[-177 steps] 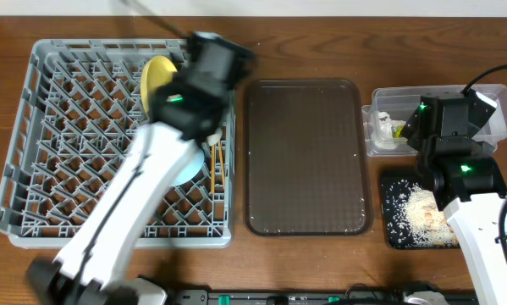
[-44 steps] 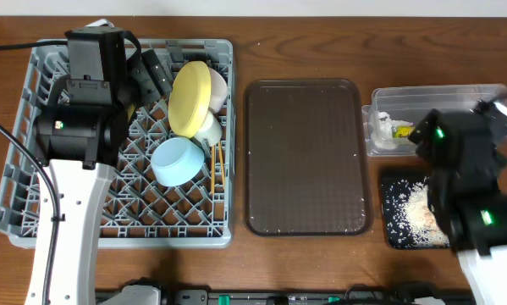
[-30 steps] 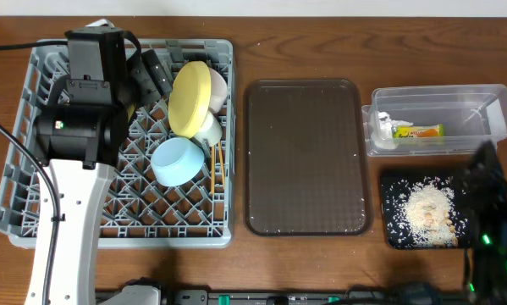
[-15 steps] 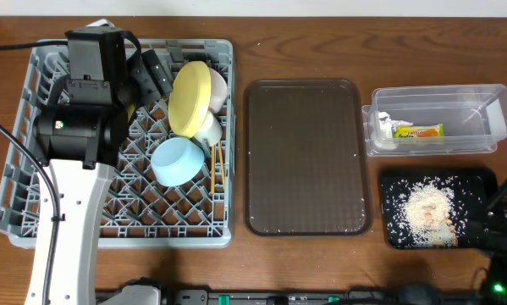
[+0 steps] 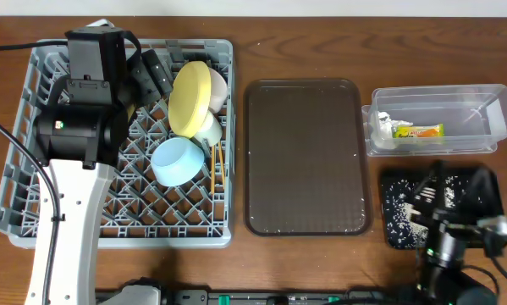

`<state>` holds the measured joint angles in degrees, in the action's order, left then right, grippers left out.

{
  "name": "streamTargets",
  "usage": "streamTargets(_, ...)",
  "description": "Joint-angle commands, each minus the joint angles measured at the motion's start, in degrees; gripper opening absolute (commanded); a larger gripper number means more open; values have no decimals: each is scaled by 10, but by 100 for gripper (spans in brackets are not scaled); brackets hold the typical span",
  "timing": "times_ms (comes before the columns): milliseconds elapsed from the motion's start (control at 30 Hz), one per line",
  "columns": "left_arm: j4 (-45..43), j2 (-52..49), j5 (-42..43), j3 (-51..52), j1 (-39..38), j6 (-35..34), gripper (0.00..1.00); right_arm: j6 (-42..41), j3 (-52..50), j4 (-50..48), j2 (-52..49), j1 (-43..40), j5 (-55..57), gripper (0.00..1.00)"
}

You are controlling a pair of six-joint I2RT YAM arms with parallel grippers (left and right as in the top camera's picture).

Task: Sort waste into correct bins and load items into the dishwasher rack

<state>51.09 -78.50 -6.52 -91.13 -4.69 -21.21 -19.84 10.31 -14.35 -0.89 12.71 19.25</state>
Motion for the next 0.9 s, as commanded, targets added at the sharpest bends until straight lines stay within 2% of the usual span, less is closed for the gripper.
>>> streamTargets(0,1,-1,-1,1,2,-3,93,17,-44,-2,6,-12,-26,99)
streamTargets(200,1,-1,-1,0,2,-3,93,29,-99,-2,6,-26,-69,99)
streamTargets(433,1,-1,-1,0,2,-3,93,90,-100,68,6,-30,-86,99)
streamTargets(633,1,-1,-1,1,2,-3,93,165,-100,170,6,-30,-90,99)
streamTargets(867,1,-1,-1,0,2,-3,93,207,-100,178,6,-31,-103,99)
